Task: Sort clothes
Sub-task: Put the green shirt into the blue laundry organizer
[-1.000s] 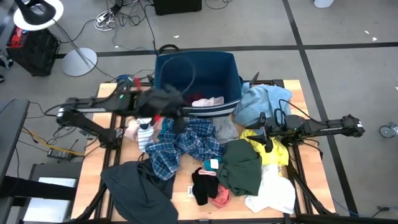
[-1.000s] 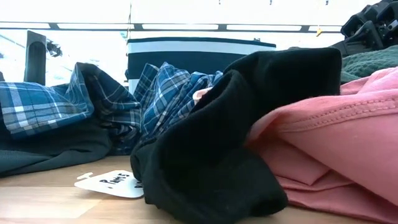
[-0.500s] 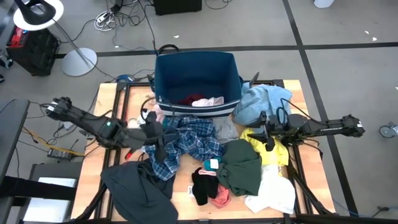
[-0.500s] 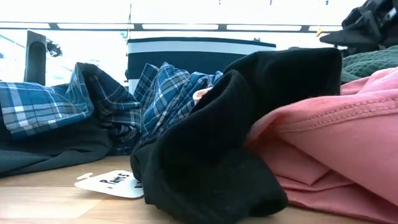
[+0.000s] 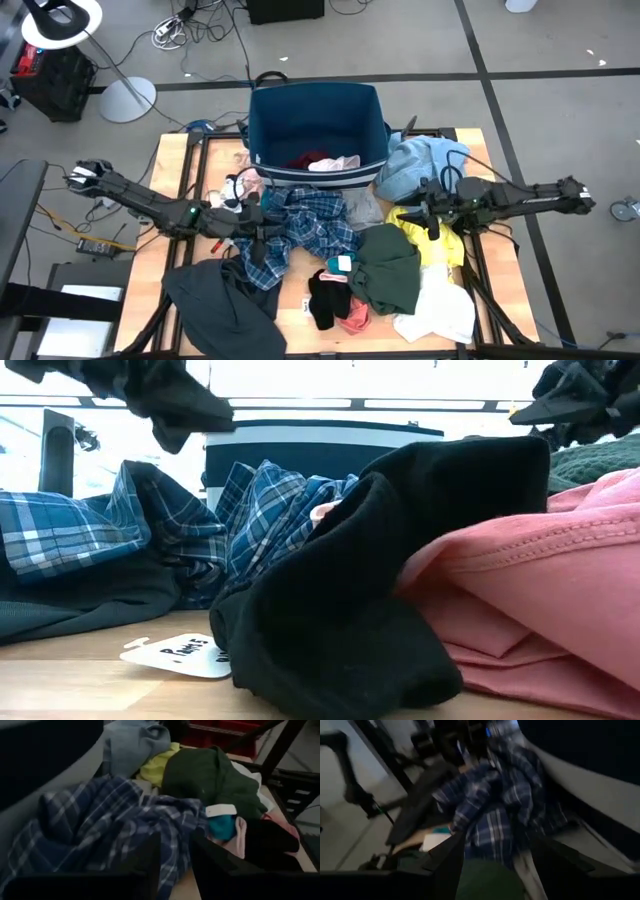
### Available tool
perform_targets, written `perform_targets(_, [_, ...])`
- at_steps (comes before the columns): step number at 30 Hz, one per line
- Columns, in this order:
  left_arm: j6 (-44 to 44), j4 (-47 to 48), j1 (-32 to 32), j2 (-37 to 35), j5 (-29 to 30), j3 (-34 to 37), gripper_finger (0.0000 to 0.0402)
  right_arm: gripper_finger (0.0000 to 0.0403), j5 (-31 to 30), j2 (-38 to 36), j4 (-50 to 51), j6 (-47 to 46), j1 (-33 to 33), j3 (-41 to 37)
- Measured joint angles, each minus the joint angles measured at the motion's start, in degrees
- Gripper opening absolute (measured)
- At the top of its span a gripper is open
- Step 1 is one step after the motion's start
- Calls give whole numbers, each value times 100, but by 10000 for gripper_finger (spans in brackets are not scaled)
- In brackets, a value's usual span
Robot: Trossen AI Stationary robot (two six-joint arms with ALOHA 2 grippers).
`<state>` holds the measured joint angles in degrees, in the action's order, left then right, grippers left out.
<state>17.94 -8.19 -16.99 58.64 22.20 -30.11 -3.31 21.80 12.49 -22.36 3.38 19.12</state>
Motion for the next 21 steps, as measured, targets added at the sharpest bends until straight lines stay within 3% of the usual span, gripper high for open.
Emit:
perform_targets(6, [-38, -309, 423, -149, -436, 498, 106, 228, 191, 1494, 1620, -280, 125, 1691])
perform_targets(12, [-234, -282, 563, -148, -1170, 494, 106, 228, 283, 3021, 3539, -1115, 723, 3263])
perform_targets(21, [200, -385, 533, -132, -1240, 490, 106, 228, 147, 4782, 4884, -1919, 1277, 4352])
